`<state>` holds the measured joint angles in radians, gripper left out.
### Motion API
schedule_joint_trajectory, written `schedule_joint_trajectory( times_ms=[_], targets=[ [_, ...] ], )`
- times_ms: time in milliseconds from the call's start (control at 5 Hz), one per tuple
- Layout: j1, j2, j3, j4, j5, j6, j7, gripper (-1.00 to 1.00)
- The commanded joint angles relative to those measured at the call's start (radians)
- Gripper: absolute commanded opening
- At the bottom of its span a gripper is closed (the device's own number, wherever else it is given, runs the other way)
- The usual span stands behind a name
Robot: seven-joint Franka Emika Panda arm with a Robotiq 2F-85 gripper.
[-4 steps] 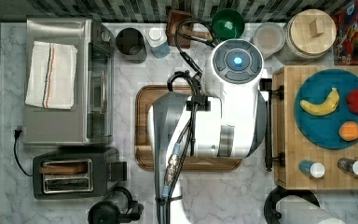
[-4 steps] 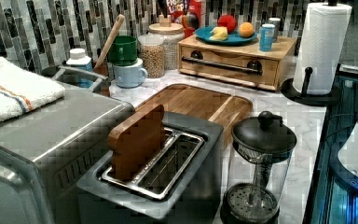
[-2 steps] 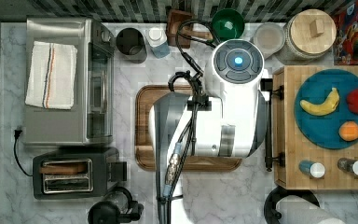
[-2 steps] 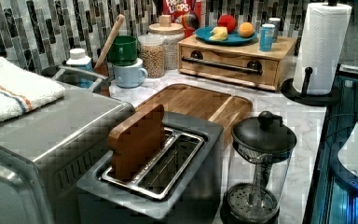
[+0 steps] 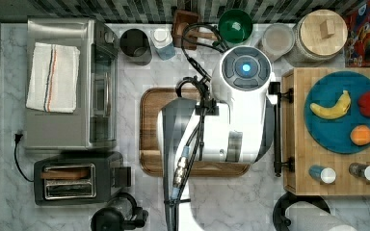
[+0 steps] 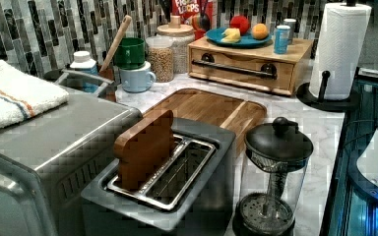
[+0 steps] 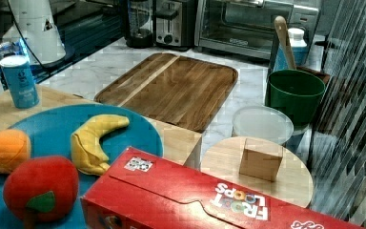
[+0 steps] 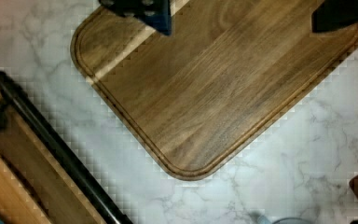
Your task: Open the drawer.
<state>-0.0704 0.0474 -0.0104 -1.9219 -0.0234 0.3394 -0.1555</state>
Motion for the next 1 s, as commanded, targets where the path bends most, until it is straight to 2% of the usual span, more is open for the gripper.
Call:
schedule_joint_trajectory(
  times_ms=[200,800,1000],
  targets=[
    [-0.068,-0.023,-0.067,-0.134,-0.009,0.070,-0.461,1.00],
    [-0.121,0.031,-0.120,-0.186,-0.078,0.219,-0.784,1.00],
    [-0.149,0.063,-0.115,-0.169,-0.084,0.217,-0.862,1.00]
  ],
)
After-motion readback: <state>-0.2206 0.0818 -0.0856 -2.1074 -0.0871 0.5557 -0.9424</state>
